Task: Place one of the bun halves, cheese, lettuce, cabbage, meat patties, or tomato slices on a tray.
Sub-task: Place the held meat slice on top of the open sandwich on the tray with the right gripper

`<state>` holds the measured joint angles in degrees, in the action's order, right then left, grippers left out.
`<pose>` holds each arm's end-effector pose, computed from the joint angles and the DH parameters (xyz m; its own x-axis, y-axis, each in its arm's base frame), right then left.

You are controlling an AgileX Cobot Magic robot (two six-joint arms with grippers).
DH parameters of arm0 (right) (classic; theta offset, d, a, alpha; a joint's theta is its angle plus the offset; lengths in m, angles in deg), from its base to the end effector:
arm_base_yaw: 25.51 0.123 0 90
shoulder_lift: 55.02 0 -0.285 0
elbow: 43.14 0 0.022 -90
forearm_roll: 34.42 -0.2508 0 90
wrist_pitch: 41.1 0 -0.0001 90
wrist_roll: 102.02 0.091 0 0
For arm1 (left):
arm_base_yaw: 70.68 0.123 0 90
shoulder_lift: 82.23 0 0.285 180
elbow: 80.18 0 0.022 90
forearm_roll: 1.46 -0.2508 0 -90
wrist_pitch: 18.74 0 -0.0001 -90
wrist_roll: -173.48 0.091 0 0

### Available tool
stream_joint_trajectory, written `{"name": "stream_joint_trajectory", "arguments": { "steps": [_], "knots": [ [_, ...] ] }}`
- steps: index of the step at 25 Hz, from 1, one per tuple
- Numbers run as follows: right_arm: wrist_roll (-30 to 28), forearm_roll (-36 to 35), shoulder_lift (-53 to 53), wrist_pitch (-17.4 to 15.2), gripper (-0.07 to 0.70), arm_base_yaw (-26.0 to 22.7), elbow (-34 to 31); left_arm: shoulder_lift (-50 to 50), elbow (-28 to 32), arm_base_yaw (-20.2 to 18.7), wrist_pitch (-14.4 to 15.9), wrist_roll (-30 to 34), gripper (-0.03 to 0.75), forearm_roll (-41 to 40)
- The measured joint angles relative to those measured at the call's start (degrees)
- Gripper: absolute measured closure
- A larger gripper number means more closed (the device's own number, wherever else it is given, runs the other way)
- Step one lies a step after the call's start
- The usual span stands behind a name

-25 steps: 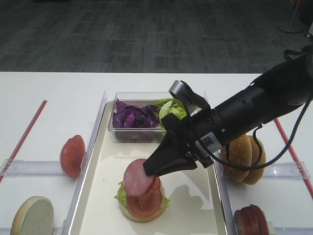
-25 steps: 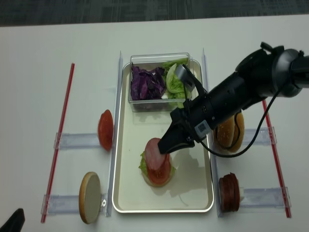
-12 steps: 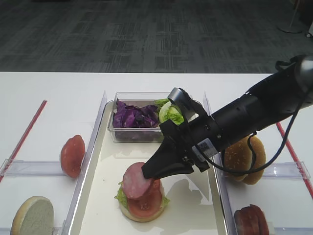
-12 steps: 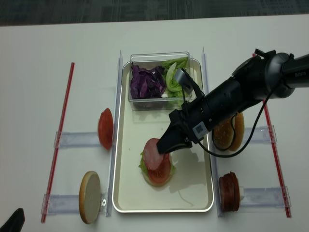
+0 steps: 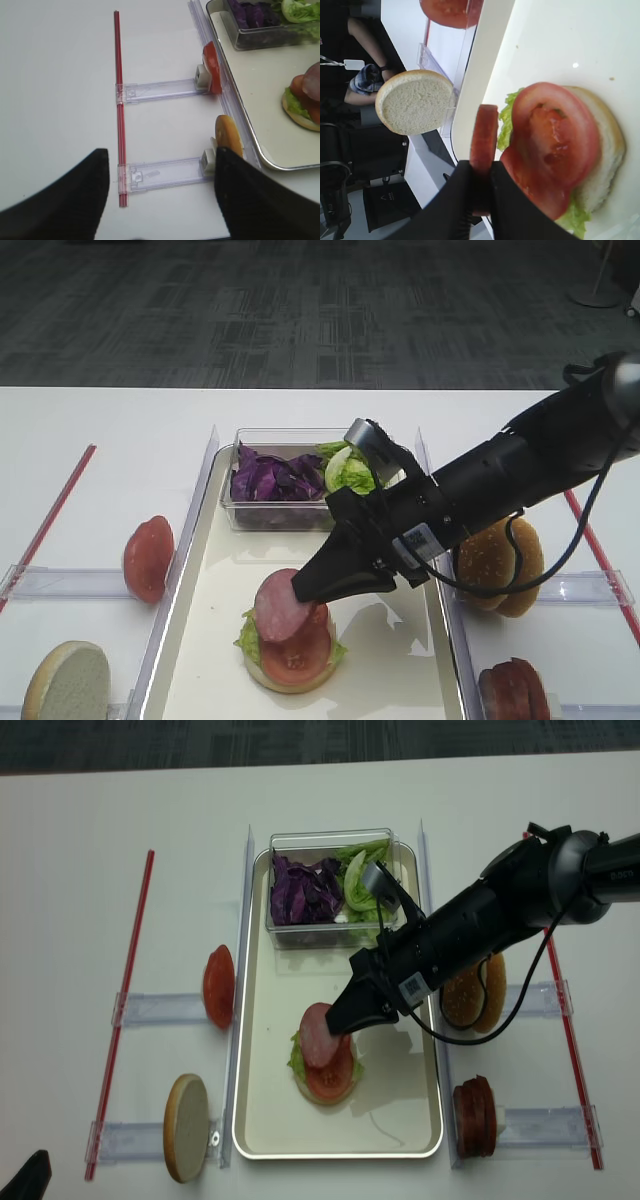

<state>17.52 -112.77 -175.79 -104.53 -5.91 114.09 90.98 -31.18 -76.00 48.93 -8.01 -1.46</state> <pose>0.2780 0.1836 0.1368 -0.9397 -0.2918 -0.1782 -0.2905 0.4068 0.8661 -0.0120 0.0011 0.2656 -0.5512 0.0252 -0.8340 0.0784 0.9967 -0.0217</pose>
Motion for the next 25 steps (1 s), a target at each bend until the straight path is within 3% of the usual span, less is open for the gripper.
{"name": "stream_joint_trajectory", "arguments": {
  "steps": [12,17,25],
  "knots": [
    [0.6,-0.7,-1.6,1.0,0.512,0.0,0.0,0.0,0.0,0.0,0.0,0.0,0.283,0.0],
    [1.2,-1.0,-2.7,-0.7,0.512,0.0,0.0,0.0,0.0,0.0,0.0,0.0,0.283,0.0],
    [2.0,-1.0,-3.2,-0.1,0.512,0.0,0.0,0.0,0.0,0.0,0.0,0.0,0.283,0.0]
  ]
}}
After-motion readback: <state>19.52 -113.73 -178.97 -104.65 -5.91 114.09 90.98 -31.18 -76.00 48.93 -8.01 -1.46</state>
